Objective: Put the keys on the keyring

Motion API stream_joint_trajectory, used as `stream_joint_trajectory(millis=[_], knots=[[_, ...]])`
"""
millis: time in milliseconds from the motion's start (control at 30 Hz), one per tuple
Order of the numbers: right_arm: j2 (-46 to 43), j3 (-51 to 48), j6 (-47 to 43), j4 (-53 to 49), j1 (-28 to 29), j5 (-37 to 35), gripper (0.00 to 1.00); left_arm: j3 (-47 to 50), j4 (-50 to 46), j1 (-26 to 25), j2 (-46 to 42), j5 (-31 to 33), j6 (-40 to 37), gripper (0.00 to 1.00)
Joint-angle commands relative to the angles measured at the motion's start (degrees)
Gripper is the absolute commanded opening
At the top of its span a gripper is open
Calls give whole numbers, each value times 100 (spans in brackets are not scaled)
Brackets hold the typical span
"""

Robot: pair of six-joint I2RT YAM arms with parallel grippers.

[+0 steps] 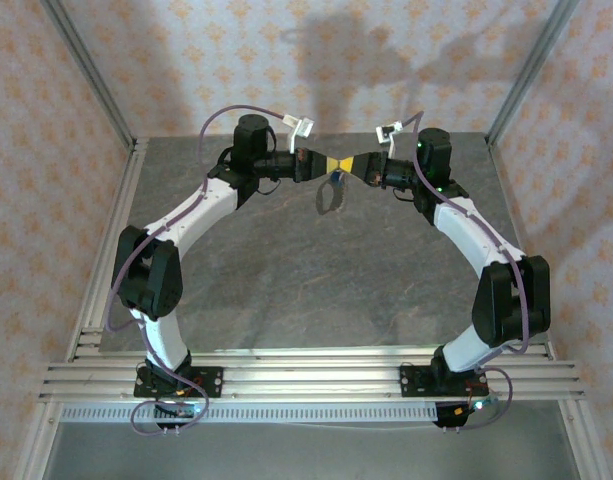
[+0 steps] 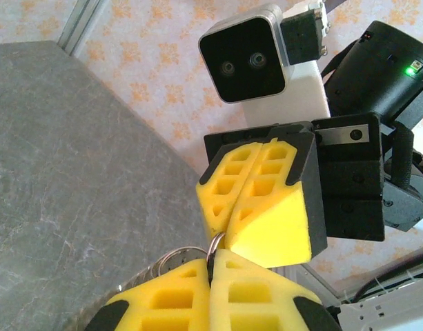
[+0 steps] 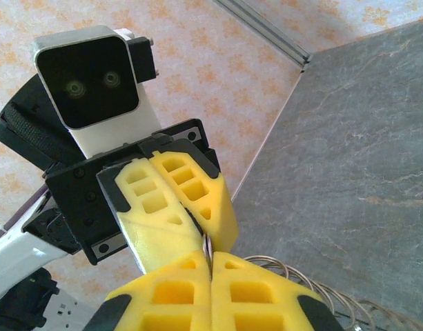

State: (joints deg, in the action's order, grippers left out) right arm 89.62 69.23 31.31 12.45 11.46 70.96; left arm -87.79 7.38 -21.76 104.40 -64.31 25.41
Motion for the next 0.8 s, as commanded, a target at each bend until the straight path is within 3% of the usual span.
stream_joint_trajectory(millis=[0,267,500,767], knots=[[35,38,57,320,7,-118,0,-304,-169,-272,-34,-521,-290,0],[27,130,262,312,11,-490,0,38,-33,-302,-280,489,-32,0],[-347,-161,725,744,10,-1011,27,801,1223,-302,-601,1407,927,0],[-1158,-1002,956,1030,1,-2046,33,1416,2330,-300,-1025,1940,1662,0]])
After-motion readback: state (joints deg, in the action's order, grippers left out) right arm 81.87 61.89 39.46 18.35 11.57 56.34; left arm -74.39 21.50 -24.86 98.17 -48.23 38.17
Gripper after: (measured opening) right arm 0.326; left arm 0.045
